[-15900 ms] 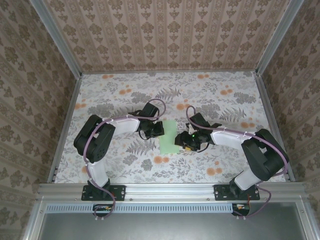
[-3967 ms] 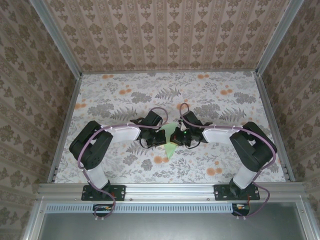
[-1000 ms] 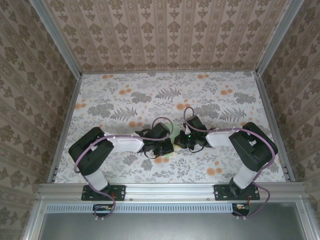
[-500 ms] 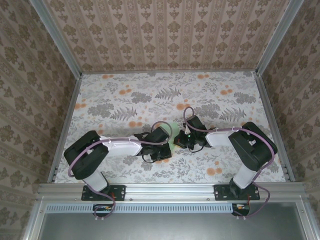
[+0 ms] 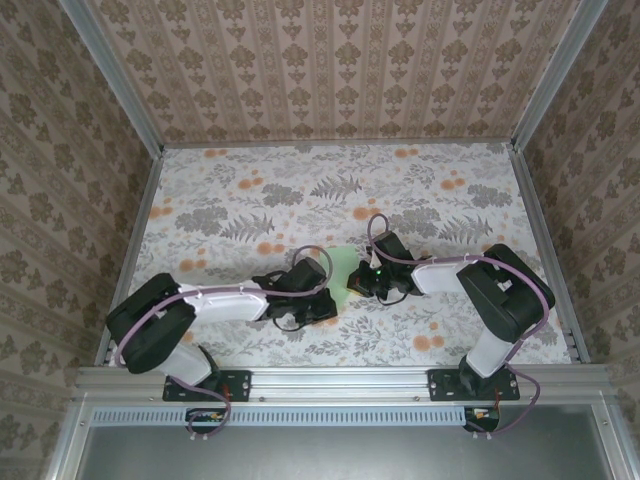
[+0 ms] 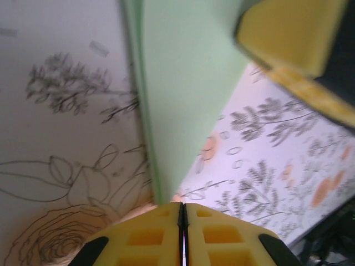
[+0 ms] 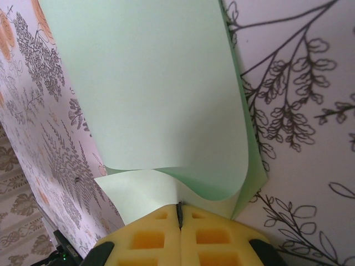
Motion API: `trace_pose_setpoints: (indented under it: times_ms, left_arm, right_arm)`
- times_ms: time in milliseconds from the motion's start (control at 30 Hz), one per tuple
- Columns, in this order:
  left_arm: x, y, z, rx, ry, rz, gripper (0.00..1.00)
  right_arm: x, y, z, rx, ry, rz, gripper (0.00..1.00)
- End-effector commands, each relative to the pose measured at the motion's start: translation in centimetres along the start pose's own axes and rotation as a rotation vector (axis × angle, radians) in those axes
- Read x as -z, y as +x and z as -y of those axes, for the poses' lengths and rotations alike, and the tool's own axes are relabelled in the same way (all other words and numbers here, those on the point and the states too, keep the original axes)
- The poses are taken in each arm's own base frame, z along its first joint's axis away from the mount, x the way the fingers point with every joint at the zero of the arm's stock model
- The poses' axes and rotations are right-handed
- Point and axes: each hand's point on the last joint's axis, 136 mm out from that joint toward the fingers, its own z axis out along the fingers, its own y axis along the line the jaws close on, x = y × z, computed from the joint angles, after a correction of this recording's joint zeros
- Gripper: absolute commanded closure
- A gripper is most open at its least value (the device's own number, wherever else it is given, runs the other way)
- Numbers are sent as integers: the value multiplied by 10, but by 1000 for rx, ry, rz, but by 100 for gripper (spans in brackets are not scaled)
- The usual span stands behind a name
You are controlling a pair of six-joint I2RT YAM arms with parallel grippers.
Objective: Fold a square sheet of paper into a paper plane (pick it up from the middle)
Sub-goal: Third fold the triangle at the center of the table.
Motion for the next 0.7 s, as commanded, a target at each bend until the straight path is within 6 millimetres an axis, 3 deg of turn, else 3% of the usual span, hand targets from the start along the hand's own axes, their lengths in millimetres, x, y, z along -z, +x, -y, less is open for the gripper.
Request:
trace_pose_setpoints:
  times_ms: [0, 133, 433, 667]
  left_arm:
    - [9, -17, 12, 6, 60, 51, 89]
    - [4, -28, 8, 27, 49, 43, 90]
    - [-13, -28, 15, 2, 61, -7, 92]
    - [-19, -15, -14, 9, -71, -39, 96]
  right_arm:
    - [0, 31, 100, -147, 345, -42, 99]
    - [0, 30, 98, -148, 337, -44, 99]
    - [2, 25, 78, -109, 270, -35, 99]
    - [6, 15, 43, 6, 152, -24, 98]
